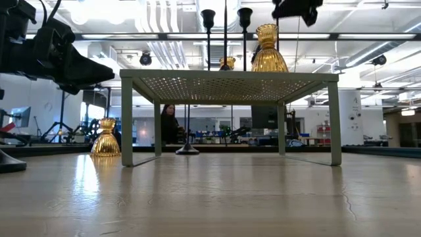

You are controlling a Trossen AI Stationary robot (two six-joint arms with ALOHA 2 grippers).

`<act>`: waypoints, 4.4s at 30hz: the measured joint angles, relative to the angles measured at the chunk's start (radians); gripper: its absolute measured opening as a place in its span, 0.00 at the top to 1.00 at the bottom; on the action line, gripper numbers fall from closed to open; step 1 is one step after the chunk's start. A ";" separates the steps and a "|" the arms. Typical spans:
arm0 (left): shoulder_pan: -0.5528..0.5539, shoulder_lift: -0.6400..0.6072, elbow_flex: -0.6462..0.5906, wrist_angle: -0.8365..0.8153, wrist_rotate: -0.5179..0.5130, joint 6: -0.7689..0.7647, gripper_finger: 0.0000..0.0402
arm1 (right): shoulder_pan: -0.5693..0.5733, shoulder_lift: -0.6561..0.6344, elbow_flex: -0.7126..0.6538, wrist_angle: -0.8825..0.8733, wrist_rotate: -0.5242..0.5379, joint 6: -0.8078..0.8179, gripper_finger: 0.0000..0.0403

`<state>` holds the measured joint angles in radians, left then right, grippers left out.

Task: Pick & Place candle stick holders
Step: Put the black candle holder on the shelf, then put the yellow glass on the shelf

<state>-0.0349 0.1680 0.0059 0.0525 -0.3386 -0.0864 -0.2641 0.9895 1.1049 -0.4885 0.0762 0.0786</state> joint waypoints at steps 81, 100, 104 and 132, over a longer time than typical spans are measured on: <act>0.000 0.000 0.000 0.000 0.000 0.000 0.70 | -0.129 0.041 -0.099 0.129 -0.185 -0.007 0.77; 0.000 0.000 0.000 0.000 0.000 0.000 0.70 | -0.130 -0.056 -0.098 -0.030 -0.242 0.015 0.49; 0.000 0.000 0.000 0.000 0.000 0.000 0.70 | -0.129 -0.137 -0.099 -0.180 -0.242 0.022 0.49; 0.000 0.000 0.000 0.000 0.000 0.000 0.70 | -0.048 -0.989 -0.863 0.294 -0.313 0.172 0.97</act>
<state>-0.0349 0.1677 0.0059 0.0528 -0.3386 -0.0864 -0.3116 0.0003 0.2414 -0.1950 -0.2364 0.2506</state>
